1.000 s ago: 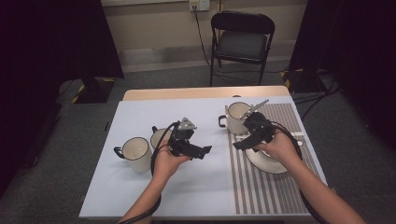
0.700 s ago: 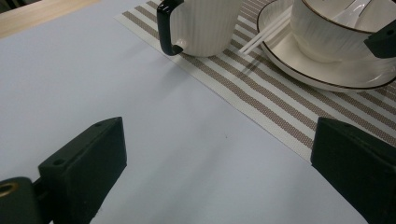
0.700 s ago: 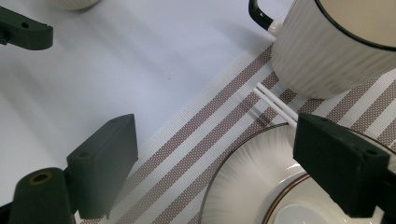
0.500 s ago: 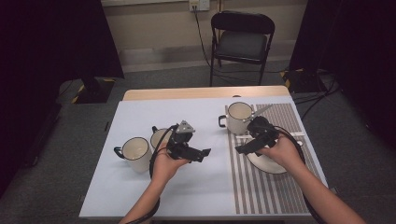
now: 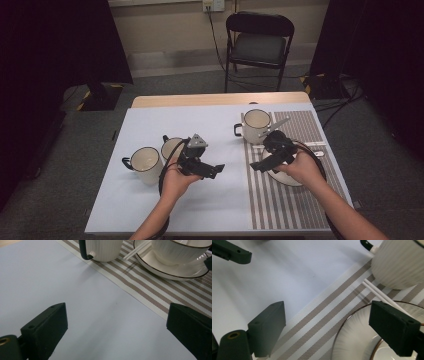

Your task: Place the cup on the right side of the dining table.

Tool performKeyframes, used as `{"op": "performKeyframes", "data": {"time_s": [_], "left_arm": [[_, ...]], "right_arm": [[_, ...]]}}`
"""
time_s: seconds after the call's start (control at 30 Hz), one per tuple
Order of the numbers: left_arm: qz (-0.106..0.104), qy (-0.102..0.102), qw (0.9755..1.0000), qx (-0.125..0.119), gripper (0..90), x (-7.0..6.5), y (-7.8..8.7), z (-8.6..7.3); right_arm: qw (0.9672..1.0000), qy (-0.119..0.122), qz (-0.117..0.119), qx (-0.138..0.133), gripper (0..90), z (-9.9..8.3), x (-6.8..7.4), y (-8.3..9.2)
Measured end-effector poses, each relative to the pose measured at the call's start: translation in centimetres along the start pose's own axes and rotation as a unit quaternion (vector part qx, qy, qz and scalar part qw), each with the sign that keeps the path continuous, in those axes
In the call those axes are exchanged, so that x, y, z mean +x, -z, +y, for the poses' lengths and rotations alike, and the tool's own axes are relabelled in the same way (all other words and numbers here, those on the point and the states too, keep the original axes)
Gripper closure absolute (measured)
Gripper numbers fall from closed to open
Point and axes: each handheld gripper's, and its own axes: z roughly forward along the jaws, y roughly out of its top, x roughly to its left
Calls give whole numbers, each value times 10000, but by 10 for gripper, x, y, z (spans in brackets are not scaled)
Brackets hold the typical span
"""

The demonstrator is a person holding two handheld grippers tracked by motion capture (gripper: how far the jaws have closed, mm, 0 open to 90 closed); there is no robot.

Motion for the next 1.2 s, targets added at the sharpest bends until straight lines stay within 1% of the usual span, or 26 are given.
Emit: {"op": "performKeyframes", "data": {"time_s": [0.07, 0.13, 0.17, 0.2, 0.27, 0.33, 0.37, 0.4, 0.43, 0.53, 0.57, 0.6, 0.67, 0.7, 0.77, 0.83, 0.9, 0.97, 1.0, 1.07, 1.1, 1.17, 1.2], "left_arm": [[-17, 1, 10000, 7, 31, 0, 0, -1], [-31, 68, 10000, -24, 31, -2, 0, -2], [-19, -20, 10000, 14, 31, -1, 1, -2], [-54, 25, 10000, -16, 31, -2, 1, -3], [-38, 12, 10000, -9, 31, -3, 1, -4], [-70, 35, 10000, 18, 31, -4, 1, -6], [-69, 28, 10000, 5, 31, -3, 0, -7], [-114, 84, 9999, 3, 31, -4, 0, -8], [-99, 72, 9999, 32, 31, -4, 0, -9], [-126, 105, 9999, 40, 31, -4, 0, -12], [-104, 112, 9999, 28, 30, -4, 0, -13], [-102, 86, 9999, 59, 30, -3, 0, -14], [-103, 102, 9999, 23, 30, -4, 0, -15], [-100, 45, 9999, 66, 29, -4, 1, -16], [-121, 118, 9999, -1, 28, -5, 2, -17], [-145, 90, 9999, -20, 27, -6, 3, -18], [-152, 25, 9999, 8, 27, -7, 4, -18], [-178, 68, 9998, -31, 27, -10, 4, -18], [-180, 13, 9998, -26, 28, -11, 5, -17], [-229, 8, 9997, -52, 27, -13, 6, -16], [-233, -38, 9997, -76, 27, -14, 6, -15], [-273, -40, 9996, -62, 27, -15, 8, -14], [-306, -20, 9995, -94, 27, -16, 8, -14]], "right_arm": [[10000, 36, 35, 13, 130, -1, 2, -1], [10000, 35, 53, 13, 130, -2, 4, -2], [10000, 28, 81, 8, 130, -3, 5, -2], [10000, 23, 90, 11, 130, -4, 6, -2], [9999, 20, 124, 11, 130, -5, 7, -3], [9999, 36, 113, 4, 130, -7, 8, -5], [9999, 37, 144, 14, 130, -8, 8, -5], [9999, 48, 144, 25, 130, -9, 8, -6], [9999, 78, 114, 38, 129, -10, 9, -7], [9999, 63, 137, 69, 128, -13, 9, -8], [9998, 55, 159, 72, 128, -13, 10, -9], [9998, 52, 165, 59, 128, -14, 10, -9], [9998, 41, 188, 54, 128, -16, 11, -9], [9998, 57, 168, 35, 128, -16, 11, -9], [9998, 56, 187, 48, 128, -17, 12, -9], [9997, 56, 223, 50, 128, -19, 13, -10], [9997, 86, 202, 73, 128, -20, 15, -11], [9997, 103, 211, 81, 128, -20, 16, -12], [9997, 121, 222, 56, 128, -21, 17, -12], [9996, 119, 254, 50, 128, -22, 18, -13], [9996, 116, 268, 55, 128, -22, 18, -13], [9995, 100, 272, 85, 128, -23, 19, -14], [9995, 116, 282, 63, 128, -24, 19, -14]]}}
